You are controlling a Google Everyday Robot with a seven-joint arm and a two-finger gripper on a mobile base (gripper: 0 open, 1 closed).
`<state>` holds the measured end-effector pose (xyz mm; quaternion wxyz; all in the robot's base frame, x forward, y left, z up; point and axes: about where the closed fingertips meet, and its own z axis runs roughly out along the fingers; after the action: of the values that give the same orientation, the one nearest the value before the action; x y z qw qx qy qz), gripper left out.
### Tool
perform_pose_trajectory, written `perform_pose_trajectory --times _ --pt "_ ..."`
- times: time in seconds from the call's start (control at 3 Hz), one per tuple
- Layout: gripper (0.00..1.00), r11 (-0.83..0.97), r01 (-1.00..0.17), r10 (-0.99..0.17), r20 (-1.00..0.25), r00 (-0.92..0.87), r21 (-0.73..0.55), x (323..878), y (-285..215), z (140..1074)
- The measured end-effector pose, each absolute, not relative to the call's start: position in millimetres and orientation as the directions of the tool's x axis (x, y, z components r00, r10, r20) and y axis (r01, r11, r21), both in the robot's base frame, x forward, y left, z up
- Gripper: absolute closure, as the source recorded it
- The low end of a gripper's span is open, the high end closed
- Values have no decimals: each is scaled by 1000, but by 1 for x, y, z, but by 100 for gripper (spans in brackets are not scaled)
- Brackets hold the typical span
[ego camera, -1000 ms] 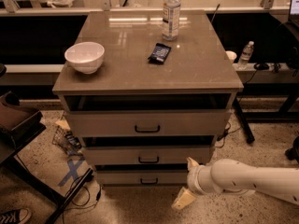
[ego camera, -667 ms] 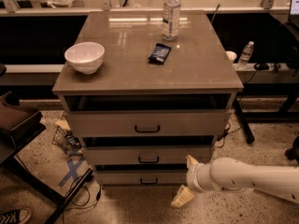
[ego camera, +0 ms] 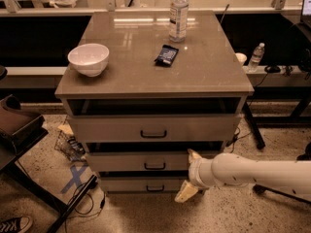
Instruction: Open middle drawer
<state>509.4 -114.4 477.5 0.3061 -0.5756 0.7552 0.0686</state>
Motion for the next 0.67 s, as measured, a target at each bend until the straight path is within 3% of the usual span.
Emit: perform_pose_trajectory --times 0.67 --pt "0 319 -913 -841 -519 -149 -255 520 -111 471"
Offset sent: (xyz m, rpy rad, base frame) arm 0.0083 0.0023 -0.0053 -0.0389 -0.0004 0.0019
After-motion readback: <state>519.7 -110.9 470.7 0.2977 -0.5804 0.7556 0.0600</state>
